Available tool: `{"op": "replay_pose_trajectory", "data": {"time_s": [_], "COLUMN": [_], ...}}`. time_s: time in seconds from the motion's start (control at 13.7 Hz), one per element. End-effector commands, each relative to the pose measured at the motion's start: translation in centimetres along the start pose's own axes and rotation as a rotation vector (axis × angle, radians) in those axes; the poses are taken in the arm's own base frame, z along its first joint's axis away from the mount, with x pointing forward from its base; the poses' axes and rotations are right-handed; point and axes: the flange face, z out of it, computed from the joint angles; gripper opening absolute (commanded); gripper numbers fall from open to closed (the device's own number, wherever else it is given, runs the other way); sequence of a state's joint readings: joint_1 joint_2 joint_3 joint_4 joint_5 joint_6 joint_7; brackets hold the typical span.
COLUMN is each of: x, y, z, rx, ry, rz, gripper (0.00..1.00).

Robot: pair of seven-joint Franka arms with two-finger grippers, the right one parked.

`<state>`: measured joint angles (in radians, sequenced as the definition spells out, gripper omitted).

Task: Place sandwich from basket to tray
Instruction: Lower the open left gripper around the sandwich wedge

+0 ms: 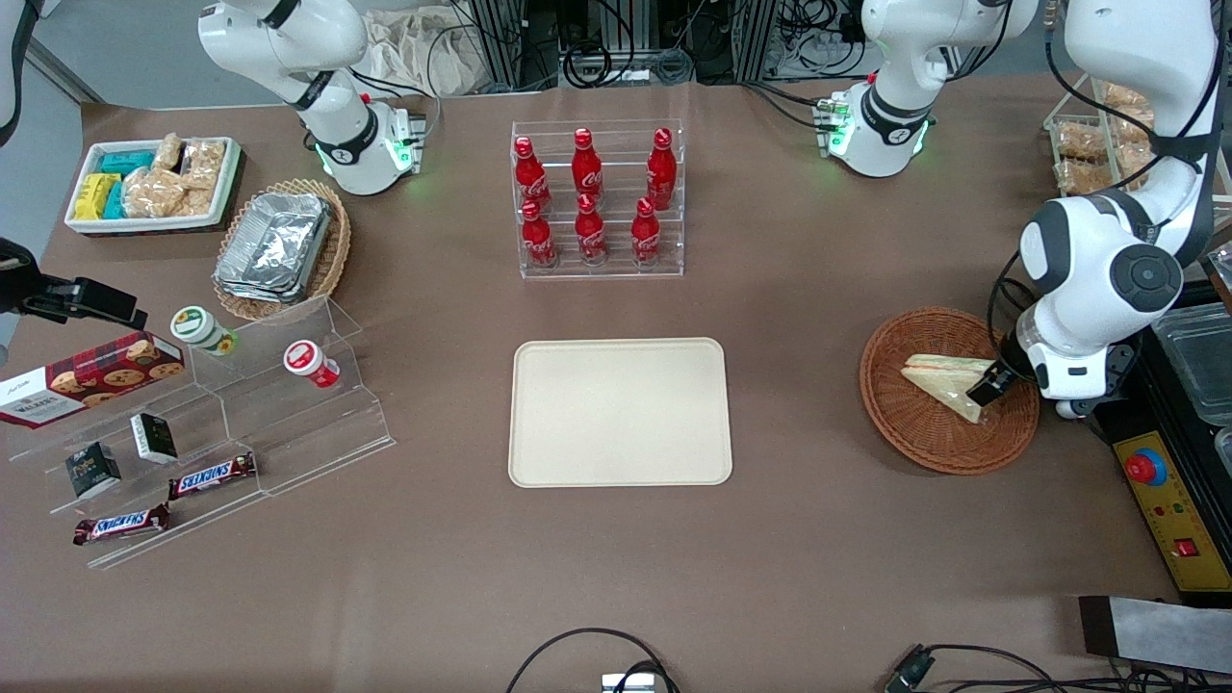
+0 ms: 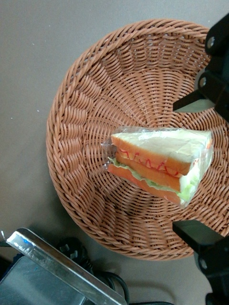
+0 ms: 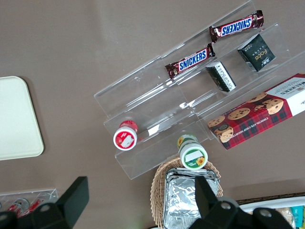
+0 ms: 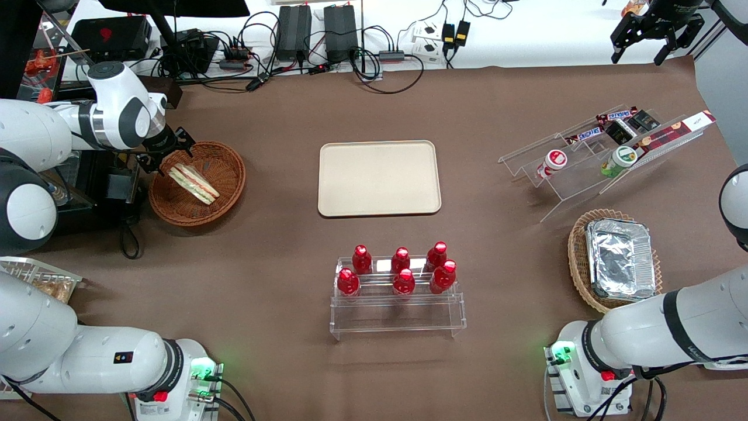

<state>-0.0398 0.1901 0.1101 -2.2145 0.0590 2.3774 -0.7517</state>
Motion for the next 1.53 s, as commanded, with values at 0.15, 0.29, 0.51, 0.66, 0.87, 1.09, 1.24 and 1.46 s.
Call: {"op": "replay_pose_trajectory", "data": {"time_s": [0.15,0.29,0.51,0.66,0.87,1.09,1.24,1.46], "x": [-0.2,-0.4,-0.6,-0.6,-0.7,-0.8,-0.7,-1.2], "y": [0.0,-0.1,-0.2,-0.1,0.1,0.2,0.2,0.7], "z": [0.6,1.2,2.2,2.8,3.1,2.9,2.8,2.6], "rx": [0.007,-0.001,-0.008,-0.005,-0.010,-0.011,-0.013,-0.012], "ry": [0.015,0.022,0.029,0.027,0.031,0.032,0.035,0.035], "rz": [-0.009,-0.008,-0.011,-0.010,-0.006,-0.003,-0.002,0.016], "gripper": [1.00,1.00,1.00,1.00,1.00,0.60,0.12,0.00]}}
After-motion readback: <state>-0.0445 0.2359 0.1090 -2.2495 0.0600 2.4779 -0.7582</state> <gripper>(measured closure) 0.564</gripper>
